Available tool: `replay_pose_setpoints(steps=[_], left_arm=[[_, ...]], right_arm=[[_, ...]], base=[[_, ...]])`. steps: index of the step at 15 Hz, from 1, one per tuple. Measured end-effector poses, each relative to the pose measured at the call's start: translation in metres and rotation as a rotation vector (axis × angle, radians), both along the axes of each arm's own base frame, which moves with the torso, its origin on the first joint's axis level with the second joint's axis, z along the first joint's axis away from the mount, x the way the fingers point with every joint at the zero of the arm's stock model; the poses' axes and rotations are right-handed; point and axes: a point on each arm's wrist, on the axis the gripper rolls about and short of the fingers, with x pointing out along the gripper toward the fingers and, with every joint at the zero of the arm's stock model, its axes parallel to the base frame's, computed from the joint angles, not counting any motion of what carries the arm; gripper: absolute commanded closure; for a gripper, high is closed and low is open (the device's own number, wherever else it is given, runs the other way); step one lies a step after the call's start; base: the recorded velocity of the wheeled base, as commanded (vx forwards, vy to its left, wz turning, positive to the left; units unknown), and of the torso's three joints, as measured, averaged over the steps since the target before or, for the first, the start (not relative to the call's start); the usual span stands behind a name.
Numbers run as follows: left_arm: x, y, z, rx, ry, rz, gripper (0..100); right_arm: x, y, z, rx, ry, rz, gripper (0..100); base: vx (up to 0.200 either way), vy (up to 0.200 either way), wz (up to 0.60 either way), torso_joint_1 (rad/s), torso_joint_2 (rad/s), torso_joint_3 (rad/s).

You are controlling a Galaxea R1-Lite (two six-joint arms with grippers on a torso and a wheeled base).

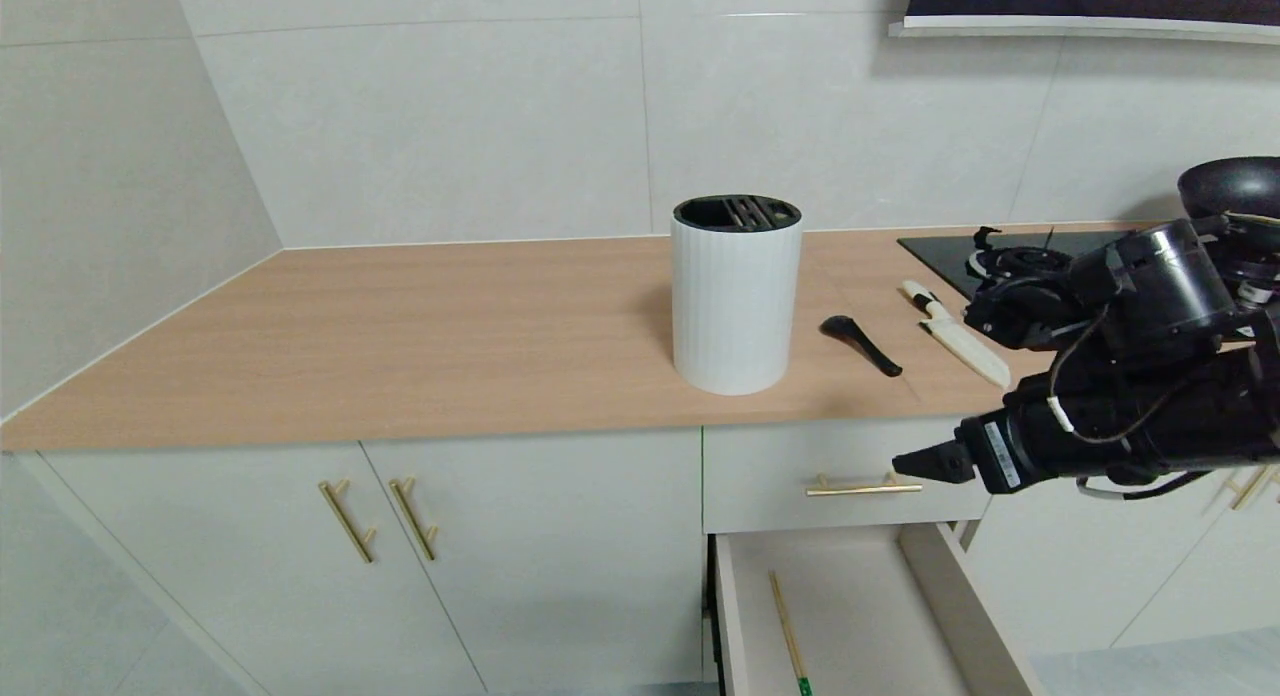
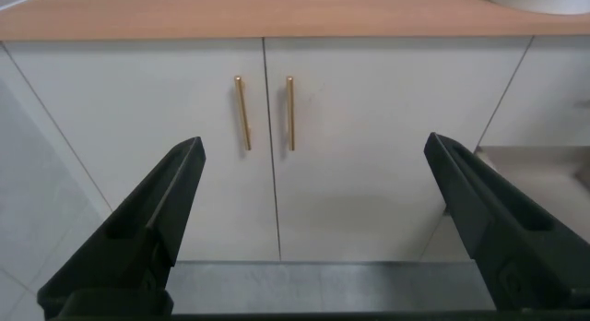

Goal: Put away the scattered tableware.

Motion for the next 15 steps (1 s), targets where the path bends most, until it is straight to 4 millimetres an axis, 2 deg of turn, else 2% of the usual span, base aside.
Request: replay_pose_setpoints(steps=[2,4,7,9,11,15], left_arm=[[0.000,0.000,0.000,0.000,0.000,0.000,0],[0.000,0.000,0.000,0.000,0.000,0.000,0],[0.000,0.000,0.000,0.000,0.000,0.000,0],[0.000,0.000,0.000,0.000,0.000,0.000,0],[0.000,0.000,0.000,0.000,0.000,0.000,0],[0.000,0.000,0.000,0.000,0.000,0.000,0]], right_arm=[[0.024,-0.007,0.012,-0.013,-0.061,-0.007,0],[0.058,-0.017,0.019,-0.019,-0.106,-0.030,0],[0.107,-0.022,0.014,-0.024,-0.130,-0.059,0],[0.138,-0.022,0.004,-0.043,-0.144,-0.055,0],[0.159,-0.021,-0.011,-0.071,-0.140,-0.039,0],[0.185,-0.017,-0.041,-0.062,-0.120,-0.018,0]], base=[[0.000,0.000,0.00,0.000,0.00,0.000],[0.000,0.000,0.00,0.000,0.00,0.000],[0.000,0.000,0.00,0.000,0.00,0.000],[0.000,0.000,0.00,0.000,0.00,0.000],[0.000,0.000,0.00,0.000,0.00,0.000],[0.000,0.000,0.00,0.000,0.00,0.000]])
